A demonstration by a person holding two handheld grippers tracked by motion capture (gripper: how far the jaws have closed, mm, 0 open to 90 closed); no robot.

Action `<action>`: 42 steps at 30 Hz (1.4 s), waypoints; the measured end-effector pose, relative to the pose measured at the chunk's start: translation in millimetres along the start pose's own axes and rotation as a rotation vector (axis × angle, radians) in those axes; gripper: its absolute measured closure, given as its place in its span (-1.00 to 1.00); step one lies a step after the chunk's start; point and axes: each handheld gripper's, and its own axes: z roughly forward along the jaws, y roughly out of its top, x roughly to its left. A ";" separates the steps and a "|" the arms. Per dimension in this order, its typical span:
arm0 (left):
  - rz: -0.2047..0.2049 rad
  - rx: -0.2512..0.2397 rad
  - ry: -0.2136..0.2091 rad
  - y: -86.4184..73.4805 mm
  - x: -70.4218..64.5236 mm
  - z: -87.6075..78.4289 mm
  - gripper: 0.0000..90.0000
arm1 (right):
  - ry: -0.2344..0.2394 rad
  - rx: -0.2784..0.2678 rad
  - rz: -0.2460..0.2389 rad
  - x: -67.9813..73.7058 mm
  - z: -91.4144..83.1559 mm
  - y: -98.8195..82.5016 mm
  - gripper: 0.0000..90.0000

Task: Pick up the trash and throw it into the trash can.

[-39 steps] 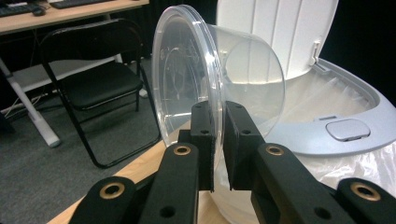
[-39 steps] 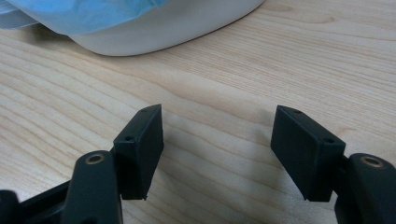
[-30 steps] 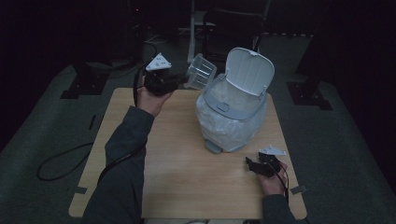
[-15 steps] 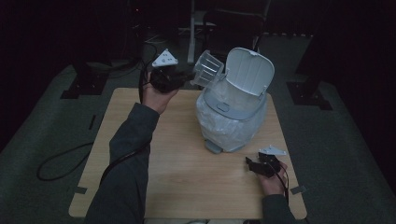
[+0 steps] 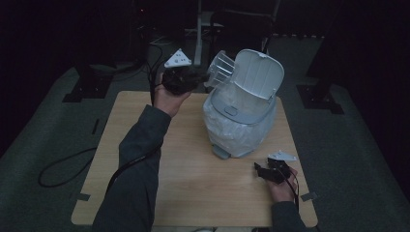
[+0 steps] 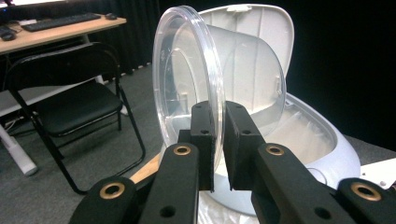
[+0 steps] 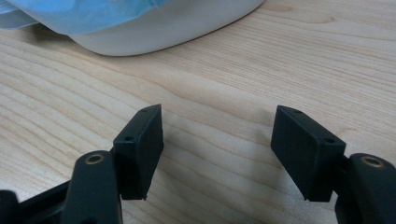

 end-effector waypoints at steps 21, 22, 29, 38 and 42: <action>0.020 0.010 -0.046 11.6 -15.9 22.8 0.87 | 0.002 0.001 -0.002 0.0 0.1 0.0 -0.26; 0.021 0.010 -0.047 11.9 -16.5 23.5 0.87 | 0.002 0.001 -0.002 0.0 0.0 0.0 -0.26; 0.018 0.013 -0.066 12.8 -22.1 31.7 0.87 | 0.003 0.002 -0.002 0.5 0.0 0.1 -0.27; -0.003 0.012 -0.125 11.8 -21.8 39.7 0.60 | 0.004 0.001 -0.005 0.8 0.2 0.1 -0.28; -0.016 0.007 -0.115 11.1 -18.4 39.1 0.53 | 0.005 0.001 -0.006 0.9 0.2 0.2 -0.28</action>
